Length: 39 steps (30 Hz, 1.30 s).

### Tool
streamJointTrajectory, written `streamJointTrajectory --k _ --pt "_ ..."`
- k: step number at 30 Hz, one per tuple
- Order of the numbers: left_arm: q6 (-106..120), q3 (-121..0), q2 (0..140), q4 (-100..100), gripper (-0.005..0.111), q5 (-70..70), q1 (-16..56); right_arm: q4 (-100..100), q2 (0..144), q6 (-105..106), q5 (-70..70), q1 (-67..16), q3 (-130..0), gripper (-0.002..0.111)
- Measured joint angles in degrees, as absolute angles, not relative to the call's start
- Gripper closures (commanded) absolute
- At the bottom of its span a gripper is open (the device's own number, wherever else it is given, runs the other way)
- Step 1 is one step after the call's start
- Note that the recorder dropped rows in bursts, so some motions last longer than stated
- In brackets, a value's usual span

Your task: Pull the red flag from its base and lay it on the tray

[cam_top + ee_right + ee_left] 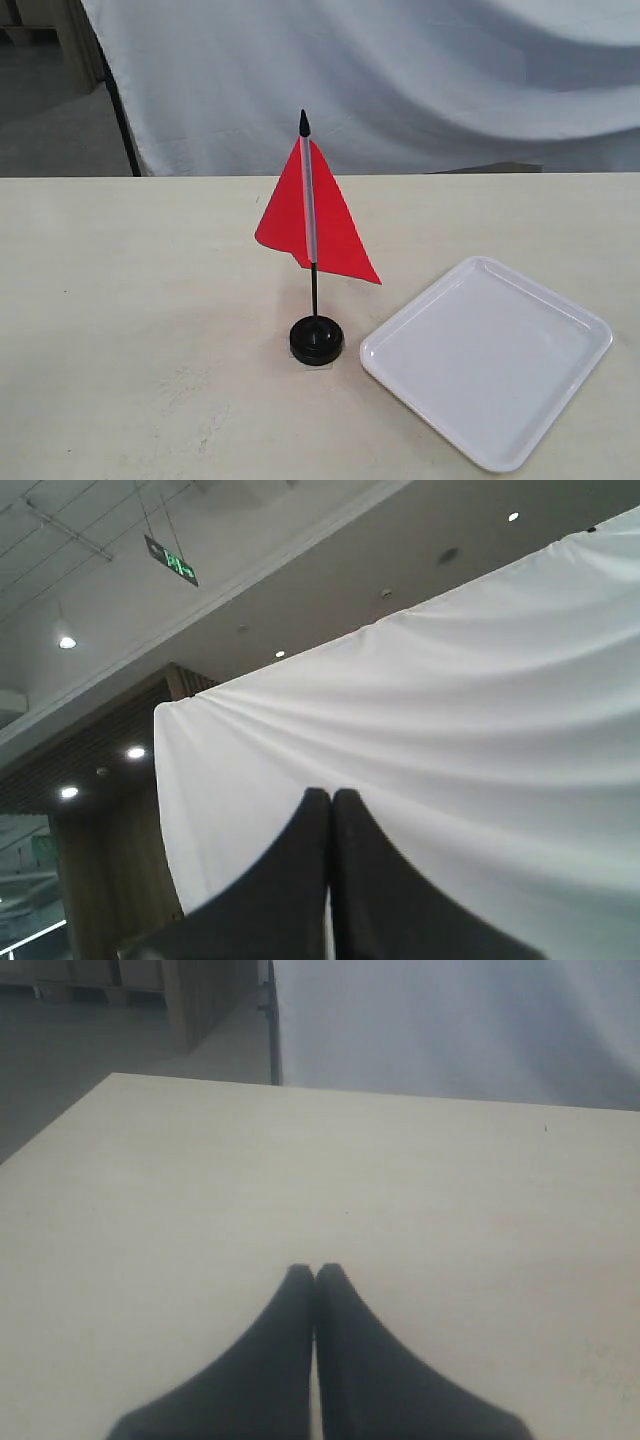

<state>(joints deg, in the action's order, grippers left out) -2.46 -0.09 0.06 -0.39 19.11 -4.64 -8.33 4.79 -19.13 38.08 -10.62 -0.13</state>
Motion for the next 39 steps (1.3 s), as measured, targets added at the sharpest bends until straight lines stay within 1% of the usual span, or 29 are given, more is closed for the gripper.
streamJointTrajectory --k 5,14,21,26,31,39 --pt "-2.46 -0.09 0.06 -0.39 0.107 19.11 -4.64 -4.00 19.38 -19.62 40.93 -10.62 -3.95 0.109" --pt "-2.46 -0.09 0.06 -0.39 0.107 19.11 -4.64 16.20 56.54 -21.82 56.07 -10.99 -12.72 0.109" --pt "-2.46 -0.09 0.06 -0.39 0.107 19.11 -4.64 20.05 89.42 -16.36 63.82 -16.85 -19.43 0.109" --pt "-2.46 -0.09 0.06 -0.39 0.107 19.11 -4.64 20.38 106.28 -14.74 65.87 -19.89 -27.50 0.109" --pt "-2.46 -0.09 0.06 -0.39 0.107 19.11 -4.64 20.38 115.68 -14.62 68.39 -20.68 -31.13 0.109" --pt "-2.46 -0.09 0.06 -0.39 0.107 19.11 -4.64 20.50 117.40 -14.62 69.11 -20.68 -32.53 0.108"
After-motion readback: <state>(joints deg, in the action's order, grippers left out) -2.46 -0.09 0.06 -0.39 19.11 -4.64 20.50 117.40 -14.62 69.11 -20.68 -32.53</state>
